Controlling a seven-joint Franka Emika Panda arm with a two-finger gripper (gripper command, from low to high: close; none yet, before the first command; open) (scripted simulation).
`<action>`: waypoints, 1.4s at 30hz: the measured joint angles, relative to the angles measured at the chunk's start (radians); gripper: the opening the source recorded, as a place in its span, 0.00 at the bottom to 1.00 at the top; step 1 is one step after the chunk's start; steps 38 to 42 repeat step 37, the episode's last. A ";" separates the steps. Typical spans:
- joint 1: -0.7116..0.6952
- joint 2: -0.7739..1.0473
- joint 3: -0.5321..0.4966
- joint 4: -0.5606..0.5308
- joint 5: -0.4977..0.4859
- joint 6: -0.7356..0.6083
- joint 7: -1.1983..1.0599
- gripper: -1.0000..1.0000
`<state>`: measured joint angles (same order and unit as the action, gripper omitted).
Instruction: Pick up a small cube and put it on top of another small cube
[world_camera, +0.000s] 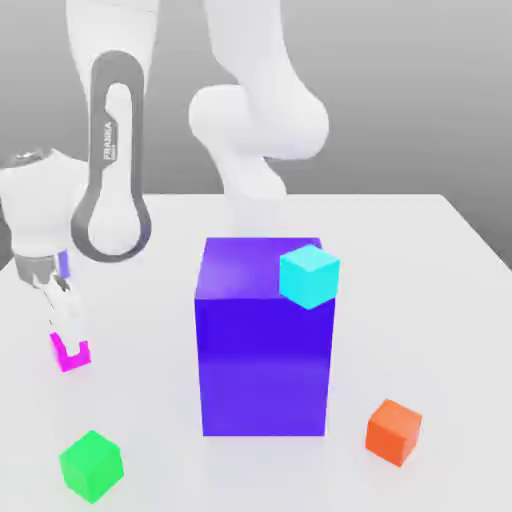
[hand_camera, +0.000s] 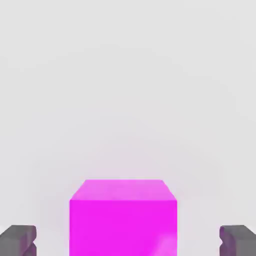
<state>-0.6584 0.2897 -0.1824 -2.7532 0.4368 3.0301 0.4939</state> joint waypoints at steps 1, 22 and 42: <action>-0.030 0.018 0.033 0.004 0.014 0.015 -0.010 0.00; 0.224 -0.209 -0.133 0.057 -0.379 -0.257 0.266 0.00; 0.373 0.018 0.063 0.329 -0.346 -0.302 0.202 1.00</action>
